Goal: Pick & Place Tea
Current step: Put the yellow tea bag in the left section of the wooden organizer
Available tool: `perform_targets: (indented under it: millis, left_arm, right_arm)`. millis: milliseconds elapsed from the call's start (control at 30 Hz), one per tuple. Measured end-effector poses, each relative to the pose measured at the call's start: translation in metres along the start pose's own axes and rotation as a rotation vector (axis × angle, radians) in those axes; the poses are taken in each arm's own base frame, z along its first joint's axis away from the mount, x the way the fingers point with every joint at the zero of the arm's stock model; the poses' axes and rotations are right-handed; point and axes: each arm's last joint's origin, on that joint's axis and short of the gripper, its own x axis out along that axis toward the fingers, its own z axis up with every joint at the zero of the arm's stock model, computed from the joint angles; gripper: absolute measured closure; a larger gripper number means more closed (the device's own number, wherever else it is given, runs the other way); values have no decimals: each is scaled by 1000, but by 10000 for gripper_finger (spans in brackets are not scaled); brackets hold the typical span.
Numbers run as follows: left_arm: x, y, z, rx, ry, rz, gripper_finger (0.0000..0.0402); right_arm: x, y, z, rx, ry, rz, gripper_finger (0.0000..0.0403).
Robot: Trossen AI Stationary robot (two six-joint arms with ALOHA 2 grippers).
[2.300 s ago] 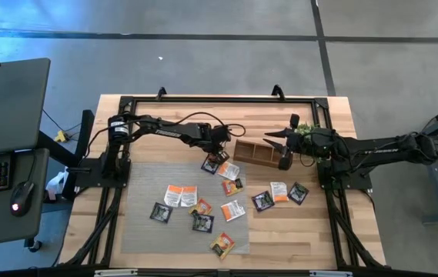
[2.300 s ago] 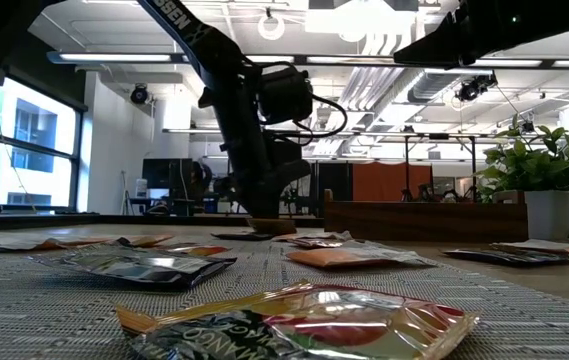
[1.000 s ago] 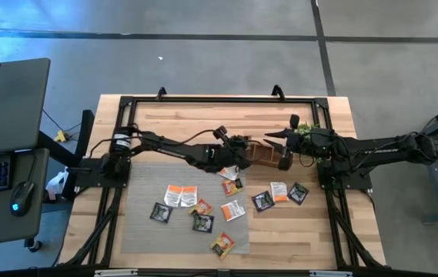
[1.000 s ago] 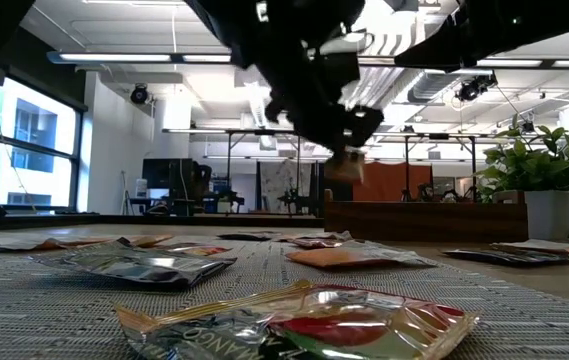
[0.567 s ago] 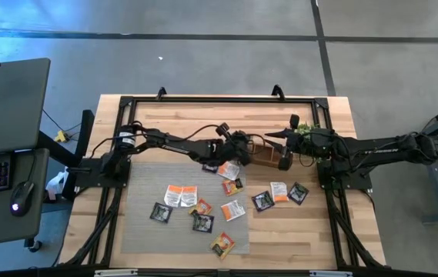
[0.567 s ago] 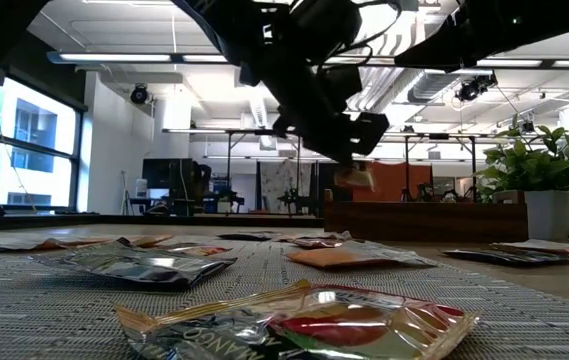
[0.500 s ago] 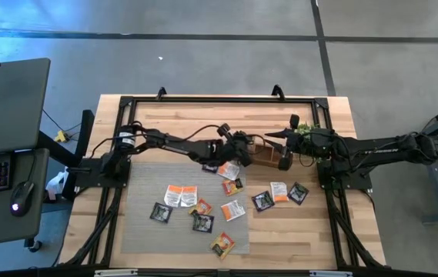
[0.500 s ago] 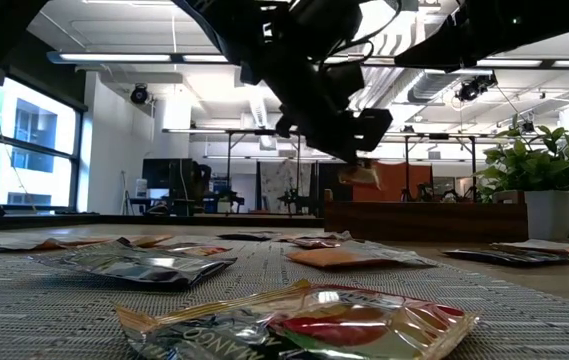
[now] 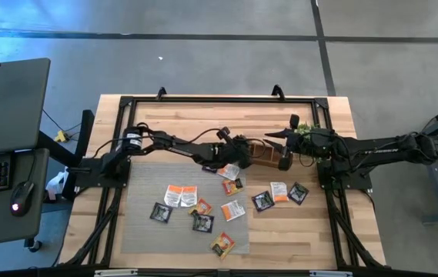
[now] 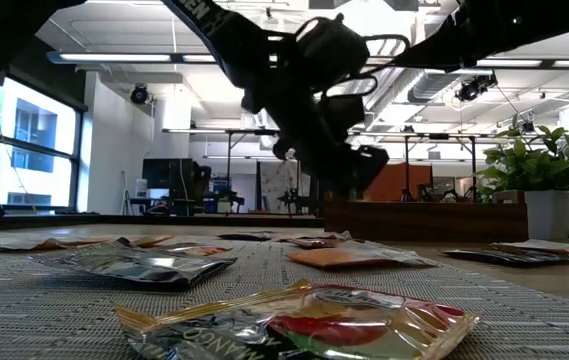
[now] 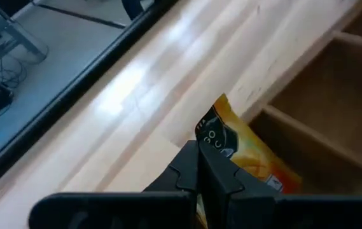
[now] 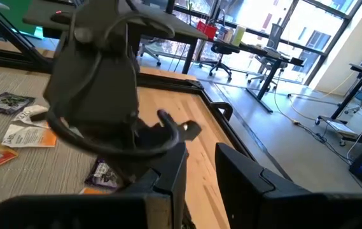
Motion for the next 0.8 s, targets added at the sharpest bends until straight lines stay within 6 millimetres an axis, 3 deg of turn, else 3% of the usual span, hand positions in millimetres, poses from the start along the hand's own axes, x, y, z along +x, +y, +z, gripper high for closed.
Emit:
perform_targets:
  millis: [633, 800]
  left_arm:
    - [7, 9, 3, -16, 36, -112, 400]
    - [7, 9, 2, -12, 42, -111, 367]
  right_arm:
    - [0, 0, 0, 0, 1, 0, 323]
    - [0, 0, 0, 0, 1, 1, 323]
